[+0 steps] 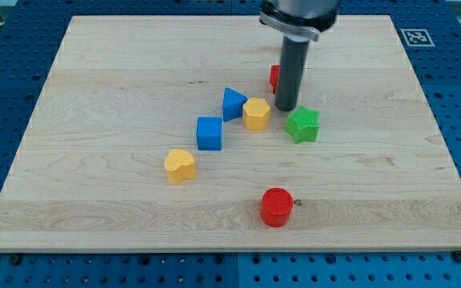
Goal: Move the green star into the red circle
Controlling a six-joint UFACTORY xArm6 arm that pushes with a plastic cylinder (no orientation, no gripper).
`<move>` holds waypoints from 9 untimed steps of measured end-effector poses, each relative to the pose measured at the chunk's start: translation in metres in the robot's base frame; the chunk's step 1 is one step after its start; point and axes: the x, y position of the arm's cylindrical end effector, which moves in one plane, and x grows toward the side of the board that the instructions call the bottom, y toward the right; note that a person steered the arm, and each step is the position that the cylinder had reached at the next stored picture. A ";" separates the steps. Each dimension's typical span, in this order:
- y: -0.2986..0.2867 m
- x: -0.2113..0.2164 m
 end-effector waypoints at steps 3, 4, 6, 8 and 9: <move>0.045 0.073; 0.054 0.065; 0.041 0.128; 0.103 0.115; 0.139 0.130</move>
